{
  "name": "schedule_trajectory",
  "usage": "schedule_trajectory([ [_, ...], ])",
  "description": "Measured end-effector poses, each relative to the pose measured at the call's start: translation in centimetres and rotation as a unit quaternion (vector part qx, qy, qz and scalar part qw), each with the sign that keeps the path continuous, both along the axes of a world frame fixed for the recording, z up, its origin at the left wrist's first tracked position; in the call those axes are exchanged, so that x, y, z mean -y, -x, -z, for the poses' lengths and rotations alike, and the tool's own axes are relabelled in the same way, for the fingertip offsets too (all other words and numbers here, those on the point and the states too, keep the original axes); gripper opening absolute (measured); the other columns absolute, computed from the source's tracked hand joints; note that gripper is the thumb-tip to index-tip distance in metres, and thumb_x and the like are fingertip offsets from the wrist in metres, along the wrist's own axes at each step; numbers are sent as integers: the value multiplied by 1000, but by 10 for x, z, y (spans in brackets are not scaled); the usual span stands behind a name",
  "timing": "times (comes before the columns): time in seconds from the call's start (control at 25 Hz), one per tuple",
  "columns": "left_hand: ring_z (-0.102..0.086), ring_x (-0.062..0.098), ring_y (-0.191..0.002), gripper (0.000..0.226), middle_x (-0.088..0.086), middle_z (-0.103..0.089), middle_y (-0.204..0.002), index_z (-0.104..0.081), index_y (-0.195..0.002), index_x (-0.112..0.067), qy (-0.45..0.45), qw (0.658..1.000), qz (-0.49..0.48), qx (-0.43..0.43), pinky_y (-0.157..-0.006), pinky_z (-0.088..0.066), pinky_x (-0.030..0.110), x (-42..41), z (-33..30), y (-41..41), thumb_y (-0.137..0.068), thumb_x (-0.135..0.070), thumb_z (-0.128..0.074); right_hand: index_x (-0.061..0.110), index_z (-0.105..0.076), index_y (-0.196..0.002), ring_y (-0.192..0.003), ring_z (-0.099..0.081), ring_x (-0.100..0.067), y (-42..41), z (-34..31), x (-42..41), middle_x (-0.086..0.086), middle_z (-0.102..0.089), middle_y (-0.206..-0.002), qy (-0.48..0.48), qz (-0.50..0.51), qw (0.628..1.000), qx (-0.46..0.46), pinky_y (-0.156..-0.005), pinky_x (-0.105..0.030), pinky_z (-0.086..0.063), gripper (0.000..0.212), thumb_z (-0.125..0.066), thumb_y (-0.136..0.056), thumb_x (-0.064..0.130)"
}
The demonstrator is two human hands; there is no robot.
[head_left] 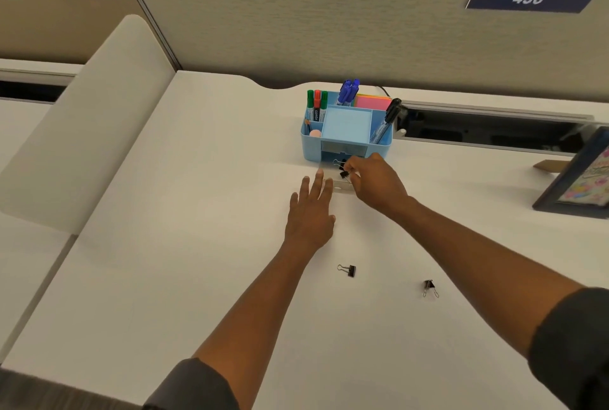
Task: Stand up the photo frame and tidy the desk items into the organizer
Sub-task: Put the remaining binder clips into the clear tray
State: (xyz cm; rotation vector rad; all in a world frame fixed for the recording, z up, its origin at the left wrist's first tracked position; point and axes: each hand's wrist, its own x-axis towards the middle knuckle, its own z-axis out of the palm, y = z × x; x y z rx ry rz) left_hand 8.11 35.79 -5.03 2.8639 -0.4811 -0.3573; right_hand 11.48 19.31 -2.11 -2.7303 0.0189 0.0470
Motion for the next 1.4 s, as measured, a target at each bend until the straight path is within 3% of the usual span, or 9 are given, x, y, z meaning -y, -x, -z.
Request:
schedule_trajectory([
  [0.32,6,26,-148,81,-1,11,-162,0,-154,-23,28,999,-17,-19,-117,-15,46,2,6,0,-95,-33,-55,27,-64,-121,-100,-54,-21,-14,6,-6,-5,-62,-119,57,-39,996,-54,-85,-28,-48,35,-67,-88,14],
  [0.6,2,26,-149,80,1,6,-162,-4,-154,-23,37,999,-12,-5,-117,-19,45,-1,1,0,-94,-29,-57,25,-63,-124,-111,-49,-21,-1,-1,0,0,-62,-128,26,-49,998,-35,-91,-31,-47,43,-66,-86,4],
  [0.92,-28,19,-142,61,-1,-26,-158,-26,-150,-25,121,992,-21,17,-114,-31,39,12,-21,34,-96,-30,-54,21,-62,-124,-122,-48,-20,58,-6,16,0,-58,-134,-47,-7,999,9,-103,-30,-38,28,-54,-97,16],
  [1.12,-57,12,-108,40,-13,-50,-130,-53,-129,-31,182,981,50,-40,-87,-48,30,-13,-14,72,-90,-35,-62,23,-63,-118,-113,-54,-18,114,16,22,3,-63,-124,-86,-32,996,5,-96,-26,-38,27,-56,-94,14],
  [1.28,-55,13,-106,42,-12,-50,-124,-52,-129,-33,105,991,68,-41,-84,-48,33,-22,1,95,-88,-34,-61,21,-62,-116,-102,-58,-19,147,28,18,4,-64,-117,-112,-30,993,-10,-87,-24,-40,28,-58,-90,11],
  [1.4,-54,15,-100,29,-9,-50,-115,-56,-118,-29,82,995,49,-13,-77,-47,32,-20,7,103,-89,-30,-59,20,-61,-116,-100,-58,-18,162,33,17,5,-63,-116,-116,-29,993,-24,-85,-25,-41,29,-56,-89,11],
])
